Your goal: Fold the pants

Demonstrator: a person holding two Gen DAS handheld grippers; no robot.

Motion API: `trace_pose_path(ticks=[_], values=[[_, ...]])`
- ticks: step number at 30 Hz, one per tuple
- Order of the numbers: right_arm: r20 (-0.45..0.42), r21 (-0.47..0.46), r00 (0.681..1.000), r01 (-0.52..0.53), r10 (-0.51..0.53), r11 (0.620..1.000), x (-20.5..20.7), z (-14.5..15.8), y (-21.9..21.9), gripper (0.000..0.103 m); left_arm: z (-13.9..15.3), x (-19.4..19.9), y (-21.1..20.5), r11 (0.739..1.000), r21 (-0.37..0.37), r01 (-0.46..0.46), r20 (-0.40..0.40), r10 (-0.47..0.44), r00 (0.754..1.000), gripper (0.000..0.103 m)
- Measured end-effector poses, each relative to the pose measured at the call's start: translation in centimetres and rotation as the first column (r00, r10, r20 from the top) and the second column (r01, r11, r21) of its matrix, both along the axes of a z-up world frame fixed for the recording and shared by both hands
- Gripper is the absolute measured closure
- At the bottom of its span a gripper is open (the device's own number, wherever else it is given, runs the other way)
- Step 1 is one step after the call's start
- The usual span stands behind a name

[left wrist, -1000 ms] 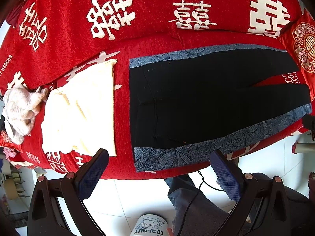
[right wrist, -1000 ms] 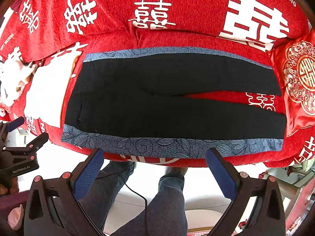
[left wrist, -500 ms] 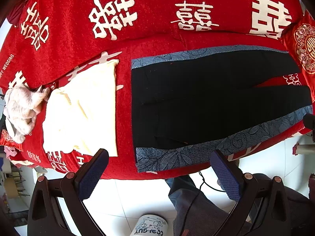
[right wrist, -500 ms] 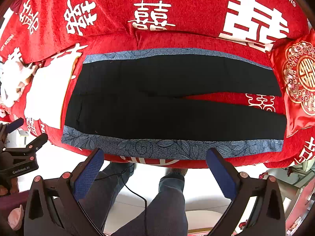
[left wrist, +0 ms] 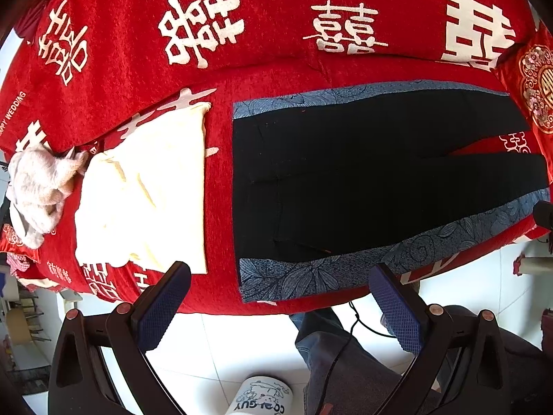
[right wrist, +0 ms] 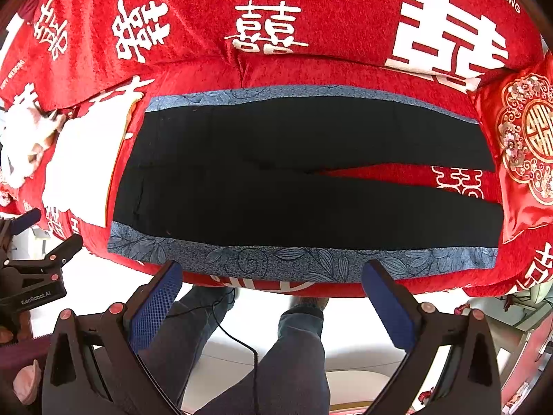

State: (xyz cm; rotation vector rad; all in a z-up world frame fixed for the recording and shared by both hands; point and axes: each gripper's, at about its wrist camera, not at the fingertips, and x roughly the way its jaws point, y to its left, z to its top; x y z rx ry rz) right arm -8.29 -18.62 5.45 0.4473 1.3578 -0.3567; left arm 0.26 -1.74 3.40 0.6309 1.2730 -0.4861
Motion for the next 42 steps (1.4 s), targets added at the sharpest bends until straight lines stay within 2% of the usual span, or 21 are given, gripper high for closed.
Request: trace_pose_path(ticks=[17,22,31,36,42], values=[[0.014,0.012,1.000,-0.026,0.026,1.000,-0.4,-1.0,-0.1,0.000,-0.3,-1.0,-0.3,0.999,0.023,-0.027,0.009,0.027,1.000,0.000],[0.025,0.023,0.997,-0.069,0.068,0.997,-1.2,-1.6,-0.7,0.000,-0.3,-1.9,-0.4,0.995,0.018,-0.103,0.010,0.103,0.995,0.000],[0.022,0.064,0.992,-0.125,0.124,0.990,-3.9,-3.1,-3.2,0.000,0.1,-5.9,-0.7,0.963,0.007,-0.268,-0.017,0.268,0.963,0.000],[0.006,0.115,0.994,-0.112,0.112,0.987,-4.5,-4.3,-3.6,0.000,0.1,-7.4,0.1,0.957,0.020,-0.289,-0.044,0.289,0.956,0.000],[0.041,0.170,0.998,-0.064,0.058,0.983,-4.4,-5.8,-3.5,0.000,-2.1,-5.8,1.5,0.949,0.008,-0.314,-0.082,0.314,0.946,0.000]])
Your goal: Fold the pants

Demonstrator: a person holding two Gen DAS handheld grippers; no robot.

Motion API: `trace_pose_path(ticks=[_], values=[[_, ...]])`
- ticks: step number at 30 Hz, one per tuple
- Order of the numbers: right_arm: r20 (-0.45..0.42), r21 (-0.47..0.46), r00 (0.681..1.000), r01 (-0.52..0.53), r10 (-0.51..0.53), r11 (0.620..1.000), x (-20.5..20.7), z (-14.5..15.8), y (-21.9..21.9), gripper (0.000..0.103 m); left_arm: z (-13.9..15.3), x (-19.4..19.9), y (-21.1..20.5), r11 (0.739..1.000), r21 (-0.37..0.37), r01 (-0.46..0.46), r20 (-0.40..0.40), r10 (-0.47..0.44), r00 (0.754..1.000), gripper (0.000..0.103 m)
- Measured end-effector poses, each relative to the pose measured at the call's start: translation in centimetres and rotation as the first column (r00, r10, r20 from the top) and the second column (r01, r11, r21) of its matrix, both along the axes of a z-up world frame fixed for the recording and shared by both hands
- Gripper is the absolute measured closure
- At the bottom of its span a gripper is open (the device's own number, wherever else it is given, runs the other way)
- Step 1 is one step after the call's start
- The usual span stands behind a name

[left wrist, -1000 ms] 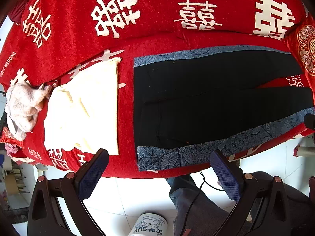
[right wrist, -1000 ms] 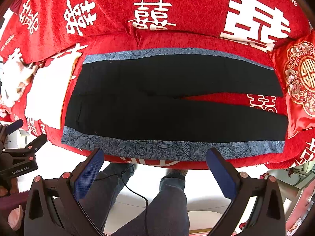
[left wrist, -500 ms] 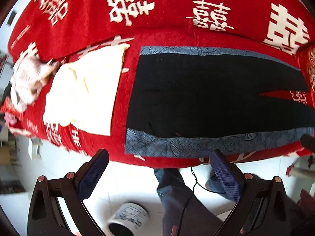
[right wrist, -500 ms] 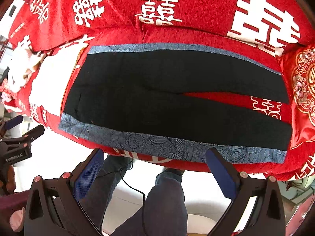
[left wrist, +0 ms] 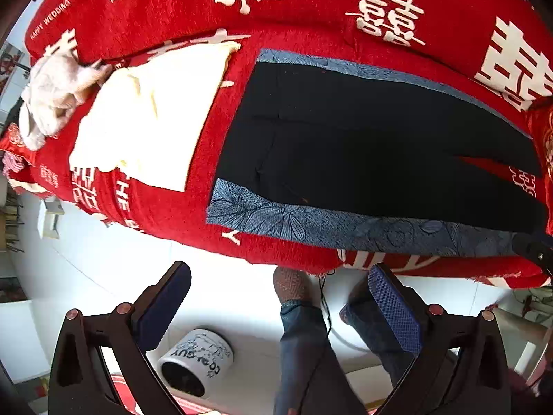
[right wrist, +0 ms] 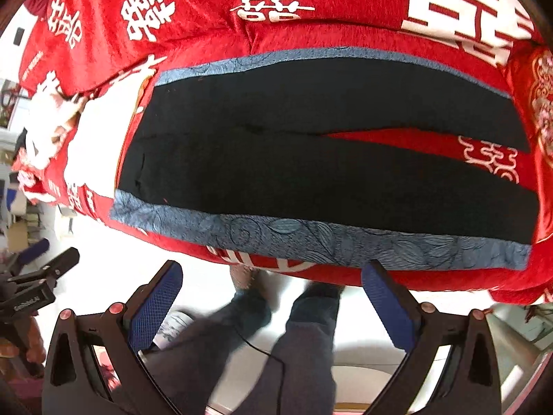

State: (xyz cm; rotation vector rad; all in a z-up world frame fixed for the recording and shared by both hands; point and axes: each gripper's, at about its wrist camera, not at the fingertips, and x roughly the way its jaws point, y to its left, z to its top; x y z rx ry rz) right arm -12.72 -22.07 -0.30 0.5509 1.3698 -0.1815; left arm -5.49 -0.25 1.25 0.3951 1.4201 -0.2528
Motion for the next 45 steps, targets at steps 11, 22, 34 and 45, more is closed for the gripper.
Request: trace_pose_path(ticks=[11,22,34,45], values=[[0.119,0.244,0.986,0.086,-0.118,0.966,1.5,-6.8,4.2,0.000,-8.9,2.9,2.5,0.998,-0.068,-0.005,-0.076,0.000,0.997,0.000],[0.120,0.511,0.974,0.108,-0.195,0.853,2.8,-18.3,12.7,0.000,-13.4,6.4,7.7,0.964,-0.266,0.000,-0.041,-0.012,0.999,0.000],[0.107,0.671,0.896,0.254,-0.430,0.696,4.0,-22.3,11.3,0.083,-18.0,5.7,9.9,0.867,-0.413,-0.280,-0.264,0.180,0.948,0.000],[0.173,0.592,0.936,0.149,-0.305,0.792,2.1,-19.6,9.5,0.041,-19.4,8.7,6.5,0.853,-0.411,-0.321,-0.272,0.222,0.937,0.046]])
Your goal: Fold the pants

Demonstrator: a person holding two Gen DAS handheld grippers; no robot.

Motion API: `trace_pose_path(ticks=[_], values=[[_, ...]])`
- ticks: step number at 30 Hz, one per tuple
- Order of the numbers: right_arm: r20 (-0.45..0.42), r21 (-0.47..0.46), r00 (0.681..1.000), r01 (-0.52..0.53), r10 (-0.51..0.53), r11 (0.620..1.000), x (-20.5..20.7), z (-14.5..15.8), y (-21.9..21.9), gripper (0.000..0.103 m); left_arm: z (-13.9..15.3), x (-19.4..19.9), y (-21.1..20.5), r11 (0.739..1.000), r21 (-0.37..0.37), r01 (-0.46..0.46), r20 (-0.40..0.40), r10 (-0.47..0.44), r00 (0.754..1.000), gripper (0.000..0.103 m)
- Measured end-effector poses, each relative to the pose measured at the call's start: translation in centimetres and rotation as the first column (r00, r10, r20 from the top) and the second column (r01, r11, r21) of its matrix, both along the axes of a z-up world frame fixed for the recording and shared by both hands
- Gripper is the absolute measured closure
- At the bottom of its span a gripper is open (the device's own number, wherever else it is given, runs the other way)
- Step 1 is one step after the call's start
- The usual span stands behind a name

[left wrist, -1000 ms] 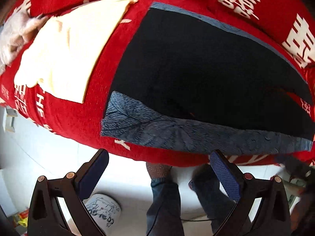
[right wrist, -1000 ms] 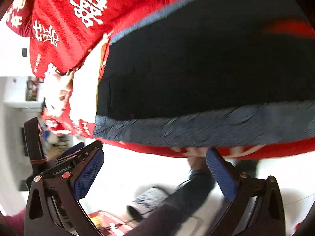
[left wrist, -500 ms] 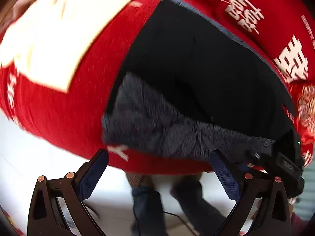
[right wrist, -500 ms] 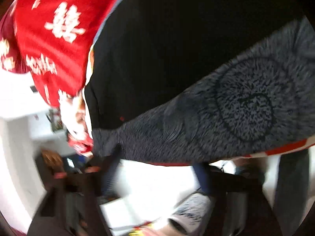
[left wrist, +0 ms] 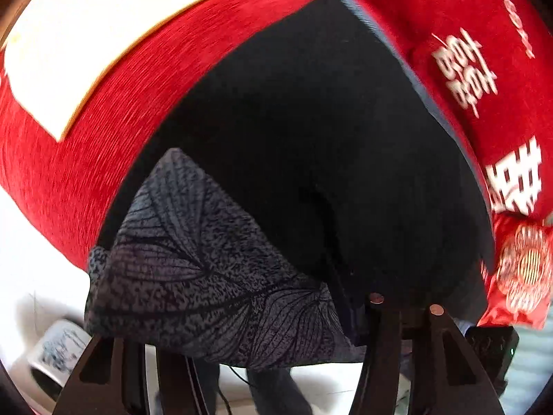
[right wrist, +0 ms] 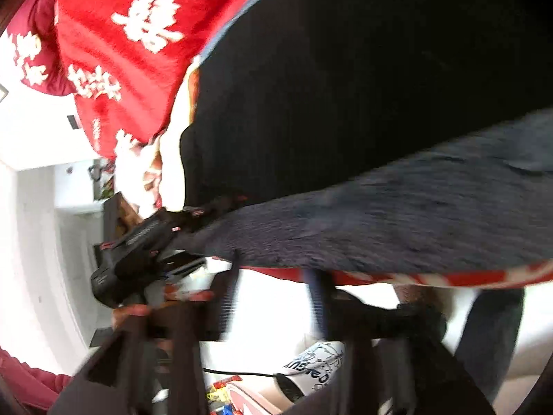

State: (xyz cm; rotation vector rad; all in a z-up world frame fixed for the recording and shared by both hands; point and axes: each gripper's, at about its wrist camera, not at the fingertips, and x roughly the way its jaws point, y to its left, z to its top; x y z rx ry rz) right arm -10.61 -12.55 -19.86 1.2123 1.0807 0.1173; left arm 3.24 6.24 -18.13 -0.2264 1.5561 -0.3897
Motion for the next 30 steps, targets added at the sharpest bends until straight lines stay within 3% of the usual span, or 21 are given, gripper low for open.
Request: trace_pose_path(ticks=[1,7,11,12,13,14,15,17,19,24,30], values=[[-0.006,-0.006,0.999,0.038,-0.038,0.999,-1.1,-0.2,-1.0,0.037,0.0,0.0,-0.1,1.000,0.009,0.018,0.004,-0.018,1.000,0.046],[-0.050,0.022,0.969,0.243,-0.242,0.970,-6.8,-2.4,-5.5,0.037,-0.9,-0.1,-0.2,0.998,0.001,0.060,-0.020,-0.060,0.998,0.046],[-0.038,0.134,0.920,0.392,-0.390,0.910,-8.5,-3.6,-6.9,0.040,-1.5,0.1,-0.8,0.997,0.005,0.077,-0.024,-0.077,0.997,0.046],[-0.040,0.196,0.896,0.440,-0.441,0.876,-8.8,-4.1,-7.1,0.046,-1.6,0.2,-1.1,0.997,0.009,0.082,-0.023,-0.081,0.996,0.047],[-0.042,0.221,0.883,0.464,-0.467,0.858,-9.2,-4.0,-7.6,0.072,-1.5,0.3,-1.2,0.996,0.008,0.087,-0.019,-0.087,0.996,0.052],[-0.056,0.230,0.868,0.493,-0.494,0.839,-9.5,-4.1,-8.0,0.097,-1.4,0.2,-1.1,0.996,0.004,0.092,-0.014,-0.092,0.996,0.071],[-0.059,0.232,0.854,0.516,-0.518,0.824,-9.7,-3.7,-8.2,0.096,-1.3,0.4,-1.2,0.994,-0.034,0.100,-0.029,-0.101,0.994,0.077],[-0.034,0.209,0.864,0.498,-0.503,0.842,-9.1,-2.5,-8.3,0.097,-0.5,0.6,-1.0,0.995,-0.040,0.092,-0.025,-0.093,0.995,0.078],[-0.004,0.147,0.895,0.442,-0.446,0.885,-8.0,-0.1,-9.1,0.096,0.8,1.1,-1.6,0.992,-0.042,0.115,-0.003,-0.115,0.993,0.078],[0.053,0.065,0.951,0.301,-0.304,0.951,-4.5,4.5,-12.4,0.096,4.5,3.0,-3.3,0.991,-0.059,0.123,0.033,-0.121,0.992,0.078],[0.100,0.038,0.975,0.194,-0.197,0.980,3.4,8.3,-18.9,0.096,8.4,9.0,-8.6,0.990,-0.094,0.106,0.118,-0.095,0.989,0.078]])
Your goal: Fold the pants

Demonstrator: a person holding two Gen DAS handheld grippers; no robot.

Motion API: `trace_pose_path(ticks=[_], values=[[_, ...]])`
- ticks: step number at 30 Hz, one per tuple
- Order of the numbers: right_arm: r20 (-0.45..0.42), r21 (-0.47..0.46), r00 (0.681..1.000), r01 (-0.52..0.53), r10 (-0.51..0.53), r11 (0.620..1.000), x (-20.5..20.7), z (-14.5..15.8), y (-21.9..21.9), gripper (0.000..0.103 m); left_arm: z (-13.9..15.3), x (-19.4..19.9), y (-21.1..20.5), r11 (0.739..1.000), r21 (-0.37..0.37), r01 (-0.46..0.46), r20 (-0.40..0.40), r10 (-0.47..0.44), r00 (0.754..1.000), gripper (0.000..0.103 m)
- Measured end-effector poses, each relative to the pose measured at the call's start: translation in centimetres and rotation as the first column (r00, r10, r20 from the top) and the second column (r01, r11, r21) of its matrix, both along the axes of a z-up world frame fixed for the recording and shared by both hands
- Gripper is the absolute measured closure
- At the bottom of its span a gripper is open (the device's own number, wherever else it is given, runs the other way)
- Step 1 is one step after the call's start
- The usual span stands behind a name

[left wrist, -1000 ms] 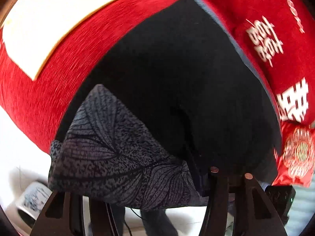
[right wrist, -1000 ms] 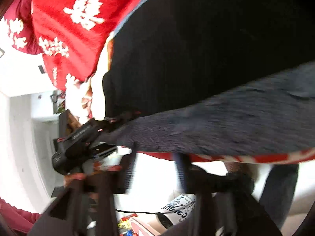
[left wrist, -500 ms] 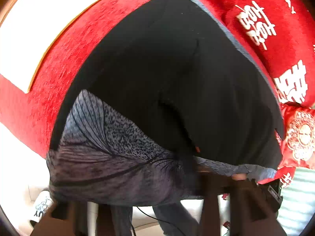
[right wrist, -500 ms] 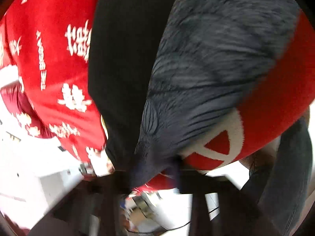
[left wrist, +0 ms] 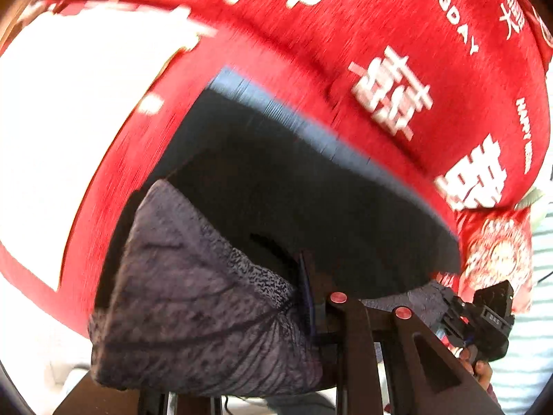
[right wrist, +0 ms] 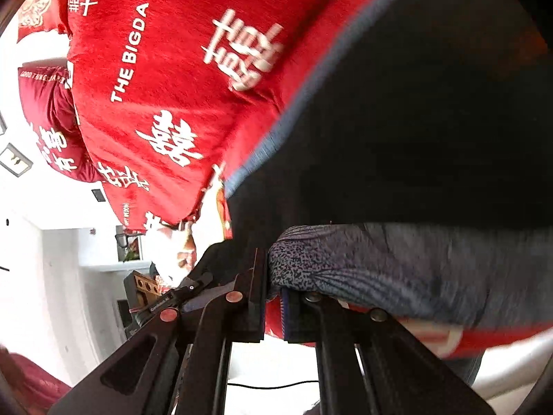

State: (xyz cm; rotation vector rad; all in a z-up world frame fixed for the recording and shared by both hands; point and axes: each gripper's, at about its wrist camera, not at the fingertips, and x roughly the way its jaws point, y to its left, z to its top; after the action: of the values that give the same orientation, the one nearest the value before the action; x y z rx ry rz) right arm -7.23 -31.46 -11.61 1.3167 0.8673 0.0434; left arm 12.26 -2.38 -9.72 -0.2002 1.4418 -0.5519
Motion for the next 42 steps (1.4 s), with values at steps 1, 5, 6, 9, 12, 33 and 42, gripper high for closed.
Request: trace_pose_path(ticks=[1,5,6,9,12,33,42], values=[[-0.007,-0.007,1.000,-0.020,0.020,1.000,1.7,0.3,-1.3,0.096,0.2,1.0,-0.5,1.000,0.002,-0.001,0.013,0.001,1.000,0.078],[-0.081,-0.041,0.990,-0.122,0.119,0.992,9.3,-1.0,-5.4,0.092,-1.1,6.3,-4.9,0.999,0.046,-0.005,0.074,0.002,0.997,0.077],[-0.098,-0.043,0.985,-0.148,0.143,0.988,11.0,-1.8,-6.3,0.092,-1.9,7.3,-5.1,0.998,0.061,-0.009,0.081,0.004,0.997,0.077],[-0.159,-0.059,0.966,-0.215,0.203,0.975,14.6,-5.0,-7.8,0.092,-5.7,10.2,-6.8,0.992,0.124,0.001,0.090,-0.012,0.996,0.076],[-0.226,-0.048,0.953,-0.218,0.202,0.975,16.9,-9.1,-9.0,0.092,-9.1,12.0,-8.1,0.986,0.167,-0.023,0.067,0.012,0.998,0.076],[-0.288,-0.323,0.883,-0.455,0.372,0.830,19.4,-6.6,-4.8,0.042,-8.8,8.6,-11.2,0.877,0.480,0.001,0.151,-0.084,0.985,0.030],[-0.212,-0.317,0.935,-0.342,0.285,0.885,14.3,-3.0,-7.0,0.034,-9.9,8.1,-12.8,0.837,0.546,0.020,0.190,-0.148,0.971,0.016]])
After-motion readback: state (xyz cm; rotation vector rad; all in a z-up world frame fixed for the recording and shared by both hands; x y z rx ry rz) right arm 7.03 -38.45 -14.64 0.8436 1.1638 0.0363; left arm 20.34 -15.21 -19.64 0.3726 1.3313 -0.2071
